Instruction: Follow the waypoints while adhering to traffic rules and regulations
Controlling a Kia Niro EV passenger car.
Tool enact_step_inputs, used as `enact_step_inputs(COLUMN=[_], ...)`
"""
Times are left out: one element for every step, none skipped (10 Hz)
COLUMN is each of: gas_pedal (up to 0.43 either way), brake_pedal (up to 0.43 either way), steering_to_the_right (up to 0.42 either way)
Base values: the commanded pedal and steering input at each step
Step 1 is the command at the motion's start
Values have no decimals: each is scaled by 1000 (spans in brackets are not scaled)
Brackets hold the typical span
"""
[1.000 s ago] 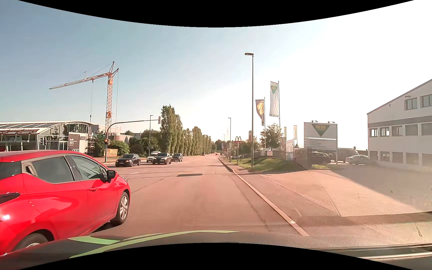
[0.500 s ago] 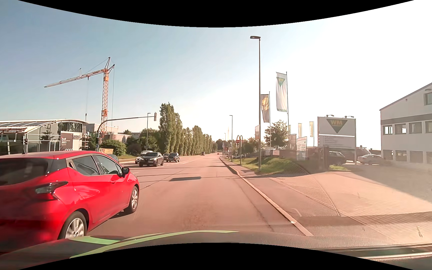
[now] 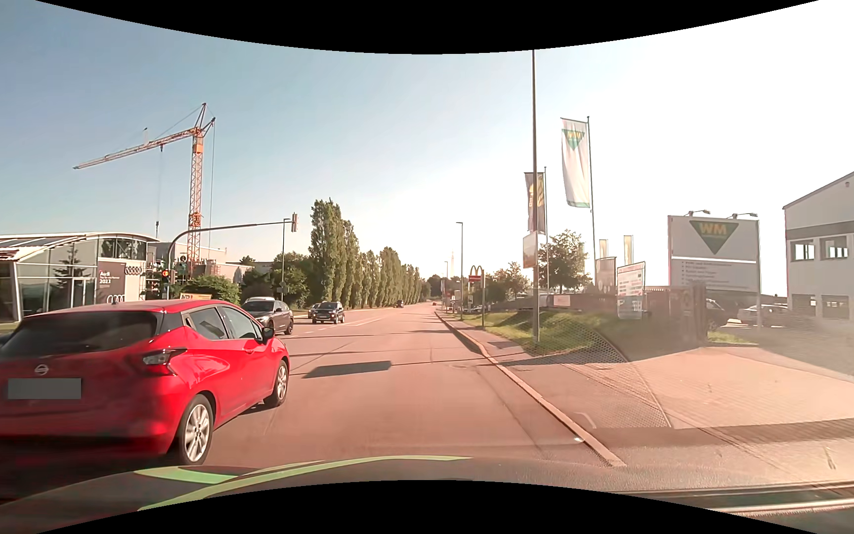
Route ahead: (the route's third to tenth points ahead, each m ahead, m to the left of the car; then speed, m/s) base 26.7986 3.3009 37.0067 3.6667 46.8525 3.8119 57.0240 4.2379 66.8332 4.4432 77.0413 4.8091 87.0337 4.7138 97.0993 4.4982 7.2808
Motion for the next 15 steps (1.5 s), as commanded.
enact_step_inputs(gas_pedal=[228,228,228,228,228,228,228,228,228,228,228,228,228,228,228], brake_pedal=[0,0,0,0,0,0,0,0,0,0,0,0,0,0,0], steering_to_the_right=[-1,0,4,4,4,4,4,3,2,1,0,0,0,0,0])
